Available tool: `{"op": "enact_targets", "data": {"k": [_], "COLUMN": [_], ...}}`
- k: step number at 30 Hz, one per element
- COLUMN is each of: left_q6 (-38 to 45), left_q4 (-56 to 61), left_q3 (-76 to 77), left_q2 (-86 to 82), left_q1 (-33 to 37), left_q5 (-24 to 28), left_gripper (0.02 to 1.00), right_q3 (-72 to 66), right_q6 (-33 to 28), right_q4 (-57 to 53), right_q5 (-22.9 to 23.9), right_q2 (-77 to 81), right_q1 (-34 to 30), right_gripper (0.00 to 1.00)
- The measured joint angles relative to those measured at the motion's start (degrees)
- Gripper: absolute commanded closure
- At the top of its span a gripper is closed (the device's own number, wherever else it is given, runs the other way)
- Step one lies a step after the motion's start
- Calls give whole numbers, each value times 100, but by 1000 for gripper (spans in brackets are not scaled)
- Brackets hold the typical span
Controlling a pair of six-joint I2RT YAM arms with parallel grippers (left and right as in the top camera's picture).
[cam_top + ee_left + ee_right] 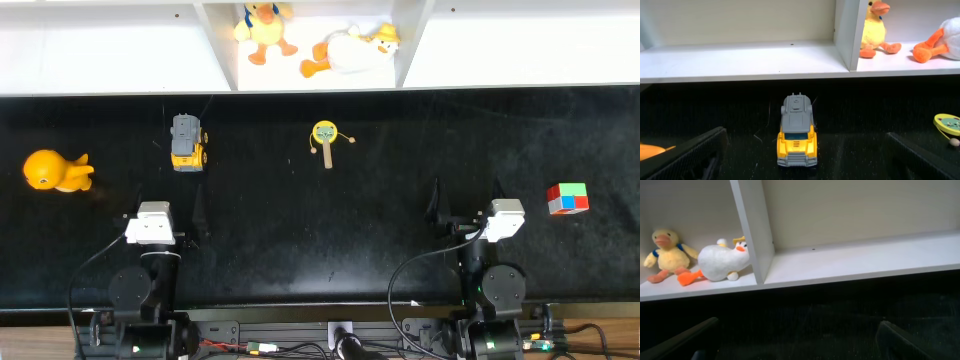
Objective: Store Toys
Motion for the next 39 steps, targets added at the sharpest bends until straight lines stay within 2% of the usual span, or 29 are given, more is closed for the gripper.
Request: {"op": "enact_targets", "data": {"k": [26,31,34,36,39], "left_q6": [-2,-240,-297,-203,188], "left_q4": [-144,-916,-1572,-1873,-2315], "left_q3": [37,789,1759,2326,3115], "left_q2": [11,844,1742,2269,3130], "left_q1": [0,0,74,286,944], "left_q5": [-70,-173,-144,4,595], "left_gripper": [20,25,25,27,25], "right_q3": [0,0,0,0,0], "right_q6": [0,0,0,0,0], "right_q4": [0,0,-2,-2,-2], "right_q5": [0,-2,-2,-2,-2], "right_q2": [0,0,0,0,0], "right_q1": [0,0,0,0,0], "right_gripper": [7,7,5,5,7]}}
